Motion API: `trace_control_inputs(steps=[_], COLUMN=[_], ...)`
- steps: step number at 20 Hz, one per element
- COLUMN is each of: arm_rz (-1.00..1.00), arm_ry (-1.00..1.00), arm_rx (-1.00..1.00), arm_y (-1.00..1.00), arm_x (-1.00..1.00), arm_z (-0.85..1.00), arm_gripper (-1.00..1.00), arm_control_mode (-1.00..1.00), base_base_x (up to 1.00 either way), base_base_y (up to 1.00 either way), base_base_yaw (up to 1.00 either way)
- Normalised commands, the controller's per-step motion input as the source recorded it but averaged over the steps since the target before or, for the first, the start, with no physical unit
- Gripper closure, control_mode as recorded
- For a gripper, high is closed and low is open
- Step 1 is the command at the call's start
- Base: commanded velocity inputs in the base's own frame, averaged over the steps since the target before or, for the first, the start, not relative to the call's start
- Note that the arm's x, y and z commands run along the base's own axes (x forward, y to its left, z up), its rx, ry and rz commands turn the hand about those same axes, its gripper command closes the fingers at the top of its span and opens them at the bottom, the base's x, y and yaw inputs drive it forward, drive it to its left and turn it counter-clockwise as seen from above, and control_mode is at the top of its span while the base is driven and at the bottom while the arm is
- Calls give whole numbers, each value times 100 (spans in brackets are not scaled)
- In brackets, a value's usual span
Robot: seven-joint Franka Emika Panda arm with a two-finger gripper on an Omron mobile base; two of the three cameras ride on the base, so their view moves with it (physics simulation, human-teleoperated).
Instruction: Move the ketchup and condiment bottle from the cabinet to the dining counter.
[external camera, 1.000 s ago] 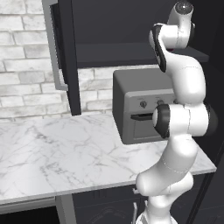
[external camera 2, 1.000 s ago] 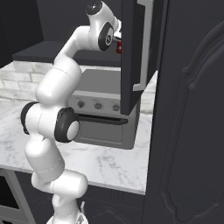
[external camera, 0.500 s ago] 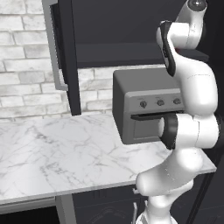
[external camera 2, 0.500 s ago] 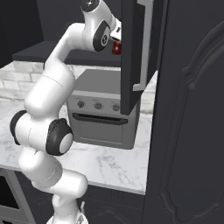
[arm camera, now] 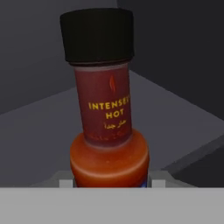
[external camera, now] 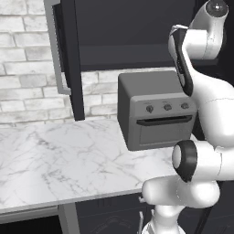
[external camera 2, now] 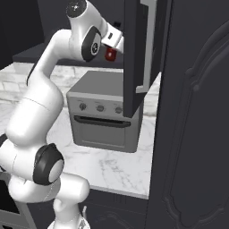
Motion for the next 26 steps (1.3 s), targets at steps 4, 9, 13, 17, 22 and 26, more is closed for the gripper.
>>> trace_control_inputs(steps=[4, 9, 13, 17, 22, 26], arm_rz=[0, 0, 0, 0, -2, -11], arm_ry=[-3, 0, 0, -2, -1, -1], arm_rx=[0, 0, -5, -9, -7, -10], arm_y=[25, 24, 26, 24, 20, 17], arm_x=[-66, -65, -68, -71, -67, -57], arm_z=[0, 0, 0, -4, -14, -22], arm_gripper=[100, 100, 100, 100, 100, 100], arm_control_mode=[-100, -100, -100, -100, -100, -100], base_base_x=[0, 0, 0, 0, 0, 0], base_base_y=[0, 0, 0, 0, 0, 0], base_base_yaw=[0, 0, 0, 0, 0, 0])
